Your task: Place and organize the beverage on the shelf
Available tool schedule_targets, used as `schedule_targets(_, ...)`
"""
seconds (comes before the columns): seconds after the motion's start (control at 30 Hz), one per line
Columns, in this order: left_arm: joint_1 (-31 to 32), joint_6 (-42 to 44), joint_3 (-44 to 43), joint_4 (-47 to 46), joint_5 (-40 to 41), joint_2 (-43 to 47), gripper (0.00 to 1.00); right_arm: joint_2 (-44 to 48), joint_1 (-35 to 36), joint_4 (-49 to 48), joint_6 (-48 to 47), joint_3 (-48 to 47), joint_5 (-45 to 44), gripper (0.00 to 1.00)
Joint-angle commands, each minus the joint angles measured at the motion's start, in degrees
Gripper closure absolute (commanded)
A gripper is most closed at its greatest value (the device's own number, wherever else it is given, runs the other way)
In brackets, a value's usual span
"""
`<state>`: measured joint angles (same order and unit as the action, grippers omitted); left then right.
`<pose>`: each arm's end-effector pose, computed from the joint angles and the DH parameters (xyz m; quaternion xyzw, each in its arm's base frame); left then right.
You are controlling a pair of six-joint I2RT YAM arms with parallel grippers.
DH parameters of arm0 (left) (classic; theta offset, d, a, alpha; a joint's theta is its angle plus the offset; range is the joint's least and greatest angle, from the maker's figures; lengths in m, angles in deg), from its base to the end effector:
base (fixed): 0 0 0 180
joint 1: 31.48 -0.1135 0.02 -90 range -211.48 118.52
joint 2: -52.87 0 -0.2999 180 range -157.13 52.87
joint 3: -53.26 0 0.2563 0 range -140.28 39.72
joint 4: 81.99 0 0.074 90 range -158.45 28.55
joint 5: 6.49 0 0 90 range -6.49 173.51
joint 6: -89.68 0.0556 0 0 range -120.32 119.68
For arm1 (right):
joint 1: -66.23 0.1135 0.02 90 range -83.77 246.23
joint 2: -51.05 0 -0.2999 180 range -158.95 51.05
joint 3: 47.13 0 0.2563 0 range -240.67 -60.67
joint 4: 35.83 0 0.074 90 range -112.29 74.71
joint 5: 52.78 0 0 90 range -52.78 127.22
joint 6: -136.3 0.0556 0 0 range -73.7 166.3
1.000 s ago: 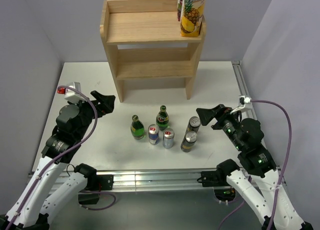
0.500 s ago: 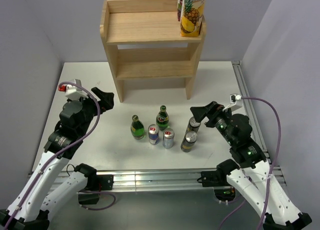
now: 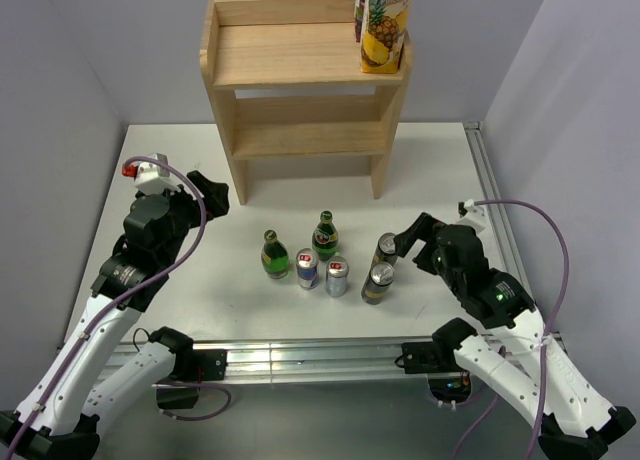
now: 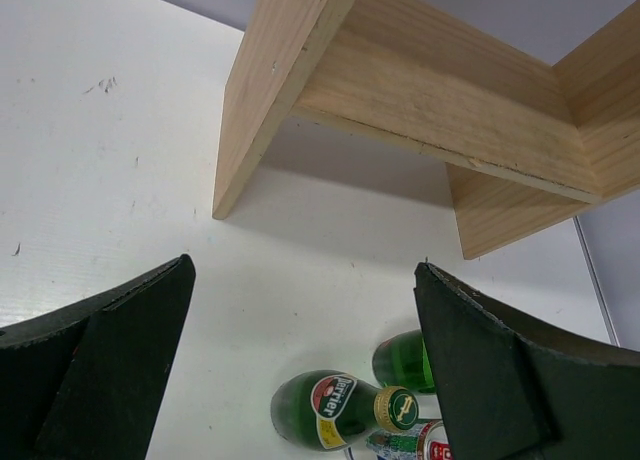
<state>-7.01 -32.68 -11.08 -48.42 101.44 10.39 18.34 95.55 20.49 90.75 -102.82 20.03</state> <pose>0.1536 -0.0511 0.3857 -0.1508 0.7575 -0.1904 0.6060 0.1038 0.0394 0.3058 0.1849 0.8534 0.1764 0.4543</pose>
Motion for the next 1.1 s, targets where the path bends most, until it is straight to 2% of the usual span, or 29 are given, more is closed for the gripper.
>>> schedule_targets(0.0, 0.1, 0.7, 0.1, -1.3, -0.1, 0.7, 0.02, -0.8, 2.9, 4.8, 5.7, -0.9, -2.8, 0.0)
schedule_targets(0.17, 0.2, 0.5, 0.4, -1.0, -0.3, 1.2, 0.02, -1.5, 7.8, 6.4, 11.6, -0.7, -2.1, 0.0)
schedule_targets(0.27, 0.2, 0.4, 0.6, -1.2, -0.5, 1.8, 0.03, -2.4, 14.3, 7.7, 16.9, -0.1, -3.6, 0.0)
schedule_targets(0.37, 0.2, 0.4, 0.8, -1.5, -1.0, 2.4, 0.03, -5.2, 24.6, 10.3, 23.4, -1.5, -9.4, 0.0)
schedule_targets(0.4, 0.1, 0.4, 0.7, -1.5, -1.1, 2.5, 0.03, -6.2, 31.0, 13.6, 25.3, -3.8, -13.9, 0.0)
schedule_targets(0.53, 0.2, 0.3, 0.7, -1.0, -1.2, 2.8, 0.03, -11.8, 43.7, 21.8, 37.5, -7.4, -21.3, 0.0)
schedule_targets(0.63, 0.2, 0.3, 1.0, -1.0, -1.5, 3.5, 0.03, -14.9, 49.1, 24.9, 44.4, -5.6, -23.2, 0.0)
schedule_targets(0.93, 0.1, 0.5, 1.3, -1.8, -3.3, 4.6, 0.03, -21.3, 54.6, 23.7, 63.4, 5.4, -28.5, 0.0)
schedule_targets(1.07, 0.2, 0.9, 1.3, -2.1, -4.1, 4.8, 0.03, -25.2, 55.7, 19.2, 67.3, 8.8, -34.6, 0.0)
